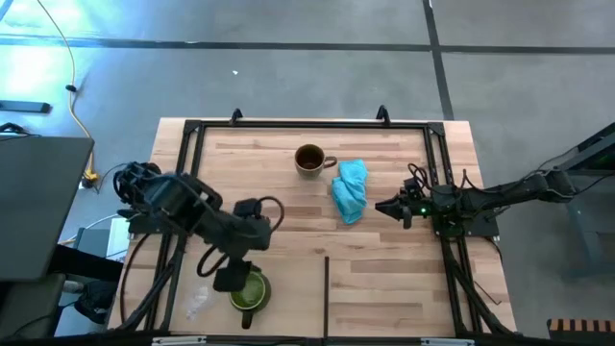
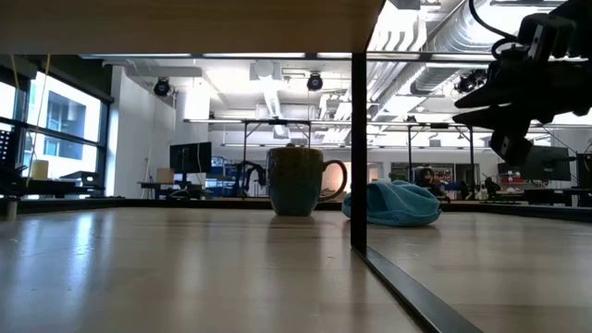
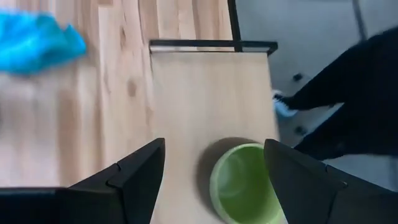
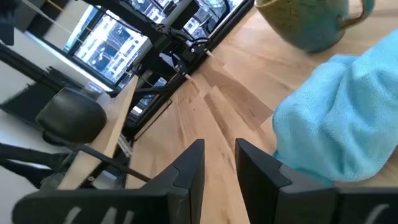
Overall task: Stack small to large cups/mugs on shelf
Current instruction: Put the brown mug on the shelf
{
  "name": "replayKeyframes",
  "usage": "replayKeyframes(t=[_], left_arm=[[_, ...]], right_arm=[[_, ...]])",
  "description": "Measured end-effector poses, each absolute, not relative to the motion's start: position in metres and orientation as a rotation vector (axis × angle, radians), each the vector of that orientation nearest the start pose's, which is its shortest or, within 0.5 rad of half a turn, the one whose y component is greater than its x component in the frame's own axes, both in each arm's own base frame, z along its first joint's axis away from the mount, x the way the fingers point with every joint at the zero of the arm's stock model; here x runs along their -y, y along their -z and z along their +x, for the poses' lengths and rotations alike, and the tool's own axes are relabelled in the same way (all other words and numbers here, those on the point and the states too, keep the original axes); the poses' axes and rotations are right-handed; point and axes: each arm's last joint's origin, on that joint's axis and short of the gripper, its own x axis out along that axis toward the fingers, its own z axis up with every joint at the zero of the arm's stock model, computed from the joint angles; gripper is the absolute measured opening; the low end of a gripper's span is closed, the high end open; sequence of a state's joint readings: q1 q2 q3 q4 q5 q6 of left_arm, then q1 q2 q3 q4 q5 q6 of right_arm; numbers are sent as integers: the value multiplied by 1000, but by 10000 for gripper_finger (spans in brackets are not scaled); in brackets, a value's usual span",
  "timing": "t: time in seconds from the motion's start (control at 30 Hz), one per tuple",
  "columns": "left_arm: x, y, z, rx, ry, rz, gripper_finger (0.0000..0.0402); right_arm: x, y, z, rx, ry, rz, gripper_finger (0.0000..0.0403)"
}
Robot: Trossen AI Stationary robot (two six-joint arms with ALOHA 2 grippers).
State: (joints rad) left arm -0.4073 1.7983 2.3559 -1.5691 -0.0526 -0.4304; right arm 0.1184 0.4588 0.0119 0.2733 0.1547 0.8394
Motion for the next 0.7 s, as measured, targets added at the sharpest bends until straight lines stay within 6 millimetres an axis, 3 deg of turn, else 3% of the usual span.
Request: replayKeyframes(t=[0.17,0.3,0.47,0.7], left_arm=[[107,-466,274,-990,208,89,262],[87,-474,270,-936,182,288,262],[58,-484,262,-895,119,502,262],[36,-487,264,-890,32,450,262]], right_arm=[[-10,-153,125,-127,111,900,81],[-8,-165,126,25,134,891,81],[-5,-186,124,229,173,658,81],[-4,-232,127,267,231,266,81]])
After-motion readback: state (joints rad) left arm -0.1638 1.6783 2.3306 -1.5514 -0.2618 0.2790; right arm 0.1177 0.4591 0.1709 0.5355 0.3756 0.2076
